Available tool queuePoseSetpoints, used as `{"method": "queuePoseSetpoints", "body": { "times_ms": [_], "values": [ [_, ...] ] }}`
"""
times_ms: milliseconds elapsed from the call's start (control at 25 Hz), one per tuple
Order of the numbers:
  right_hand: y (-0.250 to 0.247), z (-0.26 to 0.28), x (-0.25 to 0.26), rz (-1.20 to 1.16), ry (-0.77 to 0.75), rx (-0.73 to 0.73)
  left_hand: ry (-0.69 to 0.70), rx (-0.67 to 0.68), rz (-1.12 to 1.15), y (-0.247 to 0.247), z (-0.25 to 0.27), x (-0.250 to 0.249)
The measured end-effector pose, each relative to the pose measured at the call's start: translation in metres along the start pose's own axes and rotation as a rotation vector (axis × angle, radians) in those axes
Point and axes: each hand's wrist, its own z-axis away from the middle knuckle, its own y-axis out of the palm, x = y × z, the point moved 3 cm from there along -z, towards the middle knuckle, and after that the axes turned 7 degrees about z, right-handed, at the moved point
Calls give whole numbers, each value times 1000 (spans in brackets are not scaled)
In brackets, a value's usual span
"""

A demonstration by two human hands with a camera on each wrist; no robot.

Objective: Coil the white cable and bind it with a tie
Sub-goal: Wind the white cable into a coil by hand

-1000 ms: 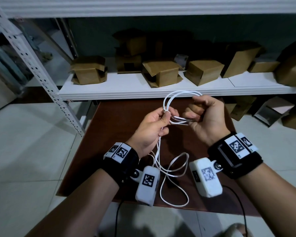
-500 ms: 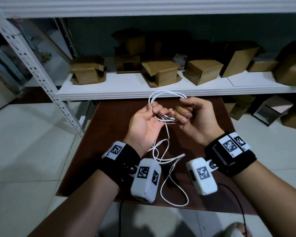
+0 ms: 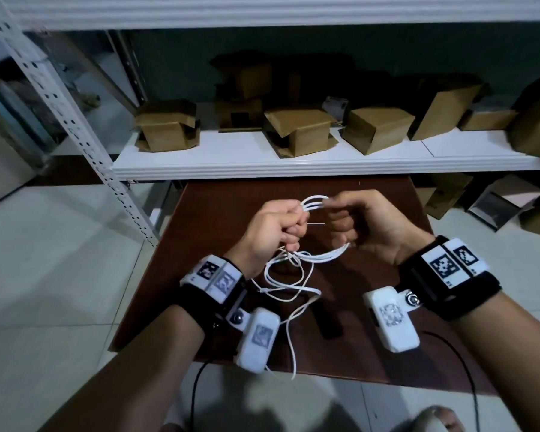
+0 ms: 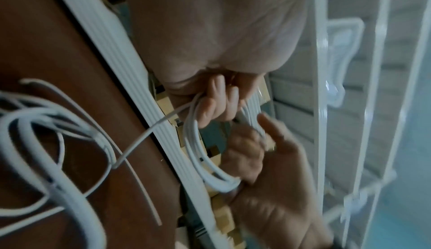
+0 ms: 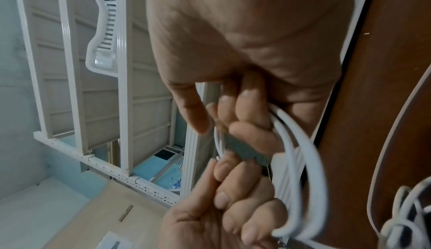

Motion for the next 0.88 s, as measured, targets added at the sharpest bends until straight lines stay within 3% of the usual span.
{"method": "queuePoseSetpoints", "body": {
  "times_ms": [120,320,440,600,720,880],
  "values": [
    [2,0,6,-30,-31,-82,17,-18,54,-11,1,-13],
    [9,-1,-4,-18,-17,-141,52,-81,-156,-7,0,-2],
    [7,4,-2,151,25,-103,87,-34,-259,-5,-2,2],
    [2,2,-4,390,23,-175,102,44,-371,-2,-4,11],
    [5,-4,-12,558,96,-93,112,65,-482,0,-4,15],
    [9,-5,-18,583,68,-61,112,94,-701,5,-1,14]
  ]
}}
